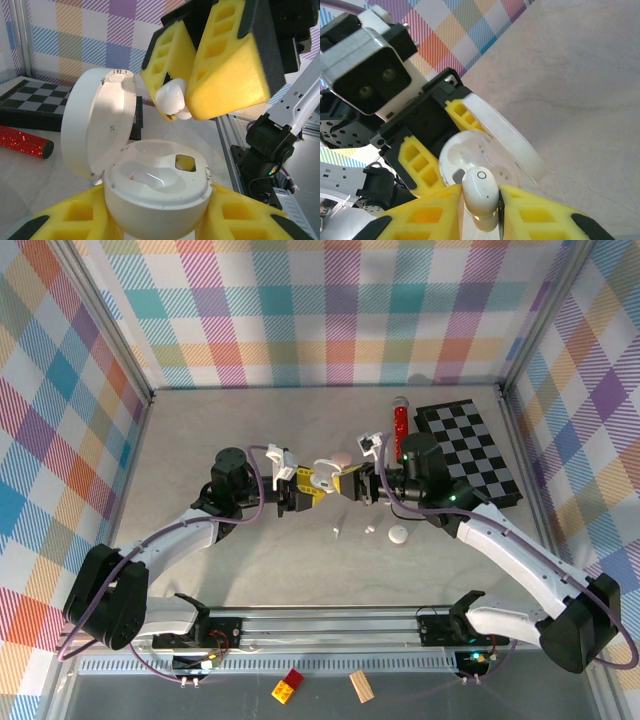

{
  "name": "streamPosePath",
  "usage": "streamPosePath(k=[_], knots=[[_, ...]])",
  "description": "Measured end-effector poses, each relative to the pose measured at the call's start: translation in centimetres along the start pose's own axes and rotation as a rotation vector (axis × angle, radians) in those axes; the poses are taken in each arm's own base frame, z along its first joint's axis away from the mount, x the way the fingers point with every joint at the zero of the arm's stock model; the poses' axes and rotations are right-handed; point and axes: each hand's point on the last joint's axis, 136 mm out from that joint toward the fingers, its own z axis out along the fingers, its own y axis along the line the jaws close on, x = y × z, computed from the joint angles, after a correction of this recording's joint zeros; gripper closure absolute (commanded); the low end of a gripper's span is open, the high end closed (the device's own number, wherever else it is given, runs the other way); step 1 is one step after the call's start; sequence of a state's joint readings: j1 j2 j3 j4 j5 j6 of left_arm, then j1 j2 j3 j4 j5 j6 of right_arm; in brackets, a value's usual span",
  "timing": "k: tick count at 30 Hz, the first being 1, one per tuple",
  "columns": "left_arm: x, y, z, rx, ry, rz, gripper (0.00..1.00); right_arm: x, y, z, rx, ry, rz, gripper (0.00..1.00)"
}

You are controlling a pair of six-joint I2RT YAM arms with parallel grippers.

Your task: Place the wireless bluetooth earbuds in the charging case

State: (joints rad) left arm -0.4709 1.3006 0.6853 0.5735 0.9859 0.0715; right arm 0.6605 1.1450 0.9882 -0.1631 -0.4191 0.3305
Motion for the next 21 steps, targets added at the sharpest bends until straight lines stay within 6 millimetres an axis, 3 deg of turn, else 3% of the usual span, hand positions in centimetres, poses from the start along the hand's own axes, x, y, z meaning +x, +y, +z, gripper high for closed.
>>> streamPosePath(k=[5,21], knots=[[0.0,0.0,0.0,0.000,0.000,0.000,0.67,-0.5,0.5,0.6,-0.003,0.002,-0.029,0.76],[0.4,0.2,0.0,-0.009,0.012,-0.022,0.67,0.1,-0.4,1.4,0.044,0.032,-0.053,0.71]])
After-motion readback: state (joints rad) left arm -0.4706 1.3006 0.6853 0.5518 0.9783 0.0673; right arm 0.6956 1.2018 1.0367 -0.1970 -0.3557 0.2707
